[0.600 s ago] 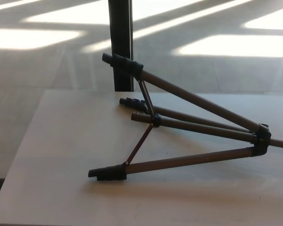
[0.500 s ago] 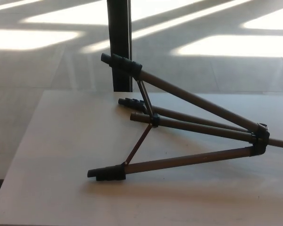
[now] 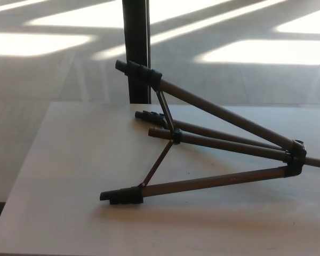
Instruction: Use both hands of the robot to pick up the tripod lying in the middle of the desk and make it stand upright on the desk
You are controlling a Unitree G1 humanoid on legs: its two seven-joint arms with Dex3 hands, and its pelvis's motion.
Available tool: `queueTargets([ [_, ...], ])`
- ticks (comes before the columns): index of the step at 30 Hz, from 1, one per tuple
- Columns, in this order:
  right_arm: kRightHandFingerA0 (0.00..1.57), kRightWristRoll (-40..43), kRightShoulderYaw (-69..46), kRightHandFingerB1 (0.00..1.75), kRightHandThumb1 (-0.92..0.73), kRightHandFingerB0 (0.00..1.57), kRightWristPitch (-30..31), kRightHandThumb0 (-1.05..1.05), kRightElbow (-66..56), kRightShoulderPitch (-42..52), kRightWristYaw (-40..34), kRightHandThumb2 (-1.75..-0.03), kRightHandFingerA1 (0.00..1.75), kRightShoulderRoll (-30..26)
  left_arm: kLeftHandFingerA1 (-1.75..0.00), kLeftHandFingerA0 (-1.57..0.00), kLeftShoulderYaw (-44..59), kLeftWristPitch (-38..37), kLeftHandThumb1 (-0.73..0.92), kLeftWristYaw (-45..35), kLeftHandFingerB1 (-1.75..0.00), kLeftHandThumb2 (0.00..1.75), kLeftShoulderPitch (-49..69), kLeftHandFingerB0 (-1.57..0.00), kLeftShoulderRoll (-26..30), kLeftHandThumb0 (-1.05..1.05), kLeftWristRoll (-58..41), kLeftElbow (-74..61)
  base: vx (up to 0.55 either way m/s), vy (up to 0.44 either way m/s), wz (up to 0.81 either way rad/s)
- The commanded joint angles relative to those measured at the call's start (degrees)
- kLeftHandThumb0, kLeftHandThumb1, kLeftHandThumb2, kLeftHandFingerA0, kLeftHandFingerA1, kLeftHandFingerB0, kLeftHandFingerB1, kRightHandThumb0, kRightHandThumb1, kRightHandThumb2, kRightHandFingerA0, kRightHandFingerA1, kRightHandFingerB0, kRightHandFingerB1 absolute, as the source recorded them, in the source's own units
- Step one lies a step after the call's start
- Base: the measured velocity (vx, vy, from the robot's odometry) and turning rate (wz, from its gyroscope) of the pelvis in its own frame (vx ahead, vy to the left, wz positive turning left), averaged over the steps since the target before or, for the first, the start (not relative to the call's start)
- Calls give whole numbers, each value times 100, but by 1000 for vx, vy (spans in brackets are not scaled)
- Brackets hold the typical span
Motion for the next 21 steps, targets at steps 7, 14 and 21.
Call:
queueTargets([
  [7, 51, 2778, -656, 39, -87, 47, 1400, -77, -4709, -897, -2441, -67, 75, 975, -50, -39, 216, 1953, 66, 649, -43, 61, -1451, -38, 280, -64, -2086, -4757, 0, 0, 0],
  [14, 59, 2292, 301, 57, -65, 47, 1227, -81, -5729, -1084, -2208, -105, 81, 1327, -65, -39, -734, 2128, 53, 634, -58, 100, -2732, -34, 505, -61, -1518, -5740, 0, 0, 0],
  [21, 63, 1170, 1827, 44, -85, 47, 860, -78, -5878, -904, -1463, -65, 81, 1953, -65, -38, -1499, 2452, 56, 540, -56, 100, -3522, -27, 374, -62, -1018, -6020, 0, 0, 0],
])
